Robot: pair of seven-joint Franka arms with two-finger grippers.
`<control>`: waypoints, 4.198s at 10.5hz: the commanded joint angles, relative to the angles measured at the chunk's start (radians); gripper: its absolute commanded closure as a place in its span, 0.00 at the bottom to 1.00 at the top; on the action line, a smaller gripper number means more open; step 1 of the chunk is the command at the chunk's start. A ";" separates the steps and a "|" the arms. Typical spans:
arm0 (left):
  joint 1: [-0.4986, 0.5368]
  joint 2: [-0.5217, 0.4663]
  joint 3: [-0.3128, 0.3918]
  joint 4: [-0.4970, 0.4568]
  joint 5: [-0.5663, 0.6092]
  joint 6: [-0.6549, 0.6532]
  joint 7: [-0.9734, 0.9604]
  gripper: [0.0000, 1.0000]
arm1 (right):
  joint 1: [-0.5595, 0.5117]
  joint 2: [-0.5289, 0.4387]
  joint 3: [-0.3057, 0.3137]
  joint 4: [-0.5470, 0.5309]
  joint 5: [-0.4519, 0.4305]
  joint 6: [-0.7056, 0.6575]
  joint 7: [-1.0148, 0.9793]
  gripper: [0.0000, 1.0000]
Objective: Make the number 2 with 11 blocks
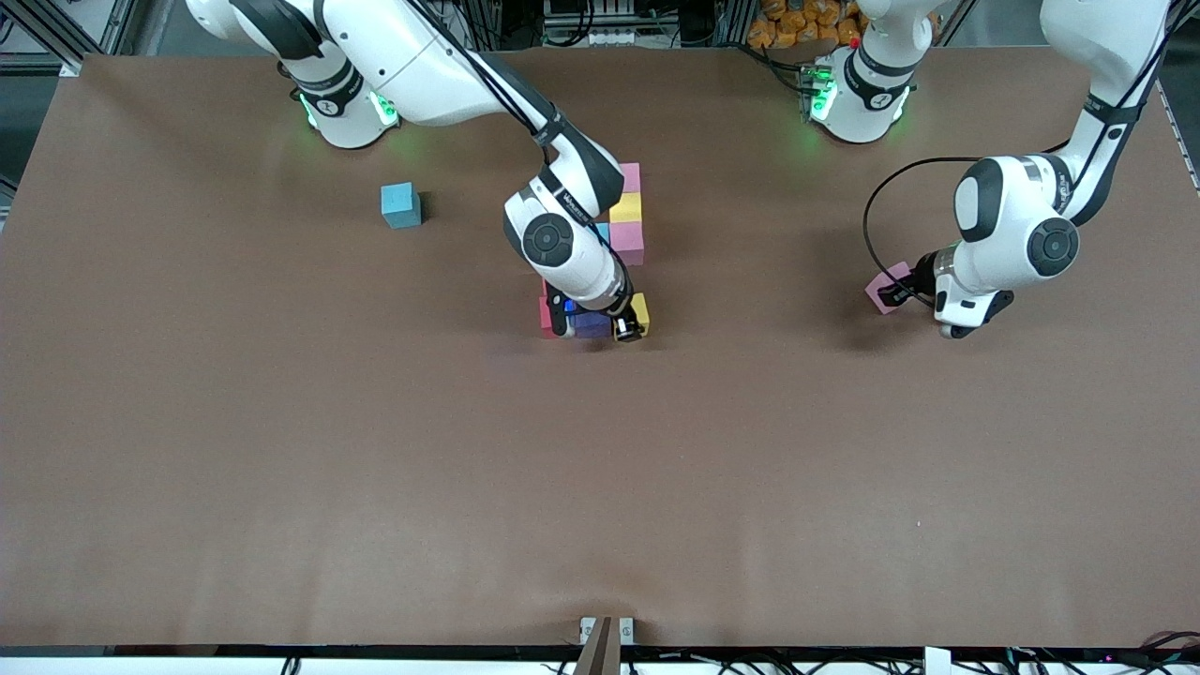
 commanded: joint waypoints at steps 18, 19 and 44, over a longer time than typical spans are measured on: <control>-0.311 -0.194 -0.005 0.974 0.105 -0.876 0.147 0.00 | -0.399 -0.275 0.001 0.043 -0.139 -0.537 -0.831 0.00; -0.317 -0.212 -0.004 0.974 0.101 -0.877 0.147 0.00 | -0.452 -0.289 -0.001 0.043 -0.138 -0.597 -0.949 0.00; -0.346 -0.261 0.203 0.875 0.041 -0.831 0.455 0.00 | -0.611 -0.745 -0.243 0.201 -0.336 -1.055 -2.106 0.00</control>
